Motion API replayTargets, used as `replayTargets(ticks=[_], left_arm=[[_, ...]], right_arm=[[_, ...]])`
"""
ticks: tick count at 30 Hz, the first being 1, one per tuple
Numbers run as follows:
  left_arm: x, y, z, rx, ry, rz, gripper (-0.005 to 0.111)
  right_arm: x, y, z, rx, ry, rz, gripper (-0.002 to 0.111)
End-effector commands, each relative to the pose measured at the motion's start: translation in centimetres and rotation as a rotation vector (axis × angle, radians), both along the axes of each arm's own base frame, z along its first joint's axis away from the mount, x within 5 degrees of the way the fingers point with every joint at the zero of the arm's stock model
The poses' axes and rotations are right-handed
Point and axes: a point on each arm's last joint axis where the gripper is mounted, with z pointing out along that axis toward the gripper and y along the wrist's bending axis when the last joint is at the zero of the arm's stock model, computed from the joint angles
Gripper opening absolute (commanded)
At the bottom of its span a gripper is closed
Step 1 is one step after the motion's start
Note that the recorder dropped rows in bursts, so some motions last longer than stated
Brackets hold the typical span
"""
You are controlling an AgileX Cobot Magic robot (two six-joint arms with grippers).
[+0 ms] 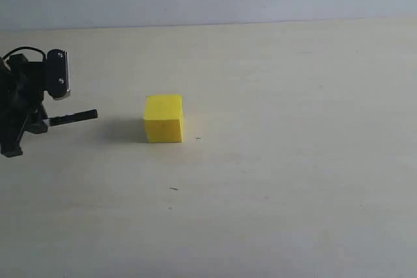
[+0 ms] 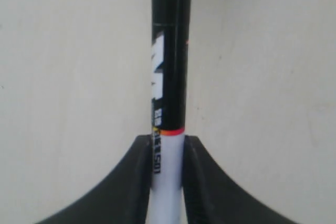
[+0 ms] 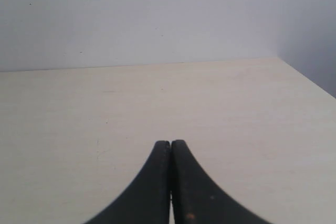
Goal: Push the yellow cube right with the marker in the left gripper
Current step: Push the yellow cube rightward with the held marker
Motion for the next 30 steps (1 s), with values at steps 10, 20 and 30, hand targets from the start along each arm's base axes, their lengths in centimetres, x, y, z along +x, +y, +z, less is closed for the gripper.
replayTargets(ticks=[10, 20, 30], left_arm=[[0.1, -0.6, 0.3, 0.043, -0.022, -0.063, 0.000], [0.6, -0.9, 0.3, 0.031, -0.079, -0.072, 0.000], [1.2, -6.4, -1.3, 0.018, -0.042, -0.166, 0.000]], right_arm=[[0.0, 0.0, -0.1, -0.006, -0.004, -0.002, 0.000], [0.0, 0.0, -0.1, -0.006, -0.004, -0.002, 0.000], [0.0, 0.0, -0.1, -0.006, -0.004, -0.002, 0.000]])
